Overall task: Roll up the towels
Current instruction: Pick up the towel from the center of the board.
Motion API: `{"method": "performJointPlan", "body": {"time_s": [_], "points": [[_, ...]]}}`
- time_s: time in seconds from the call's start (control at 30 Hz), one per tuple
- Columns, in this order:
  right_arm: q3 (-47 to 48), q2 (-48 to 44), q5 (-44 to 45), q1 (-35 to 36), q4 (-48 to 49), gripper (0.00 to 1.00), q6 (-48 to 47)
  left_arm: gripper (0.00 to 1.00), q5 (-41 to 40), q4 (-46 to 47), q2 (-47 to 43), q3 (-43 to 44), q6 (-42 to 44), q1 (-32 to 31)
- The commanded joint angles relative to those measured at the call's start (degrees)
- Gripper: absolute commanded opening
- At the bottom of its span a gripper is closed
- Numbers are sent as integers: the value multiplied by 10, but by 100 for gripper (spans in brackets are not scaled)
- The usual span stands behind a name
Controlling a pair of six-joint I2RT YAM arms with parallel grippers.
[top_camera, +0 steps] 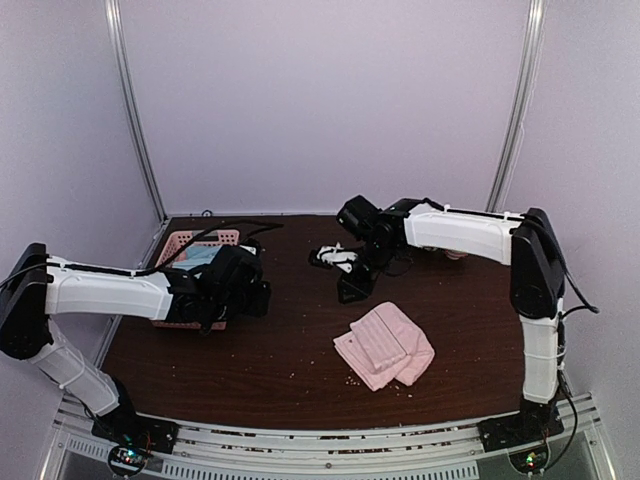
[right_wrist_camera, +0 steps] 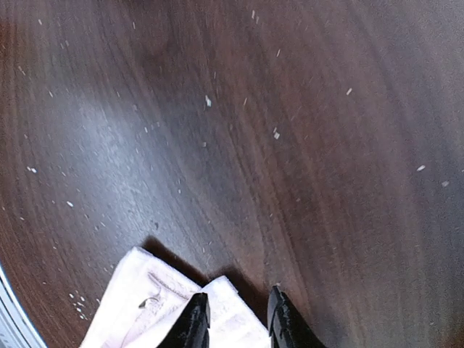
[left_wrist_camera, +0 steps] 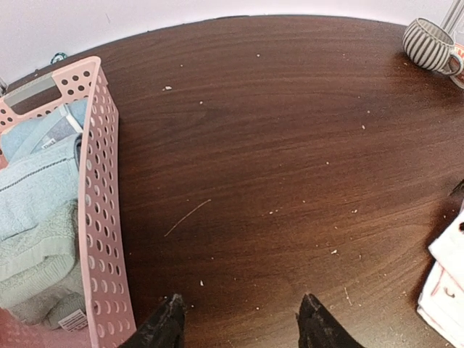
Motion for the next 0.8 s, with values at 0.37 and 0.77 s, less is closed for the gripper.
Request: {"method": "performJointPlan", "body": {"time_s": [0.37, 0.77], "points": [[-16, 69, 12, -1, -63, 47, -18, 54, 13, 21, 27, 17, 7, 3], [-56, 81, 62, 14, -26, 25, -6, 54, 14, 23, 30, 10, 9, 3]]}}
